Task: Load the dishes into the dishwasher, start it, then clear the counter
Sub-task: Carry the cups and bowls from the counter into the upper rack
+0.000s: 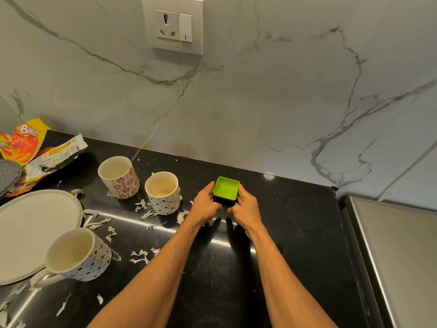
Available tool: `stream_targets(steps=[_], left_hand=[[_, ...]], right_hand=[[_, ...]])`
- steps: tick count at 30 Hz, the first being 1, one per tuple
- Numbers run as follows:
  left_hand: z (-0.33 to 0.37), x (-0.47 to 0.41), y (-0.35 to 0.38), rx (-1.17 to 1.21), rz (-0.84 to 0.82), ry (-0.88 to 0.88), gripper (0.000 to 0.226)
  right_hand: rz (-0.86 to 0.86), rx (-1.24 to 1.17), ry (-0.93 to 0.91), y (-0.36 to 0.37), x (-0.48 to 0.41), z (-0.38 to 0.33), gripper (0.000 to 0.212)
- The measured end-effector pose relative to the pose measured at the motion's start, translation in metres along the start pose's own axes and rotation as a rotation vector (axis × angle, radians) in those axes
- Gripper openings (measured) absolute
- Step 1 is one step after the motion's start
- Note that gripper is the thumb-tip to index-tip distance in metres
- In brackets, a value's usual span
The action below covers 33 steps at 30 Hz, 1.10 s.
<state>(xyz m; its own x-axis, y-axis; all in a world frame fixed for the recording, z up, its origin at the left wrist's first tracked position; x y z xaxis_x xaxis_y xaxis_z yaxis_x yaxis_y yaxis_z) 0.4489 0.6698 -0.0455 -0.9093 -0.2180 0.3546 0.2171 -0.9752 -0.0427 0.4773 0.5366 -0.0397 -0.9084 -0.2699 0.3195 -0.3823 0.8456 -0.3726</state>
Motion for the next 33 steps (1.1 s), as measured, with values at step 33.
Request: stream_targets(steps=[33], left_hand=[[-0.050, 0.212, 0.177, -0.141, -0.192, 0.196, 0.080]], right_hand=[[0.260, -0.005, 0.050, -0.147, 0.250, 0.140, 0.085]])
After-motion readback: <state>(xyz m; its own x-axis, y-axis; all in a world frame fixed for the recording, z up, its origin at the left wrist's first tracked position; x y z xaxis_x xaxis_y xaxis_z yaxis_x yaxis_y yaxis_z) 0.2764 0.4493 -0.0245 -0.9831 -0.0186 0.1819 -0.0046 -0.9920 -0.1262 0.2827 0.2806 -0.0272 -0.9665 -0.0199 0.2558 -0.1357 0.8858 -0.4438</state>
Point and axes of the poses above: each hand's wrist, its own x-axis away from the middle knuckle, its own y-axis out of the palm, z = x × y, the point moved 3 cm from there along -x, towards the middle knuckle, and after that the axes turned 11 degrees about x, right-handed, at the moved point
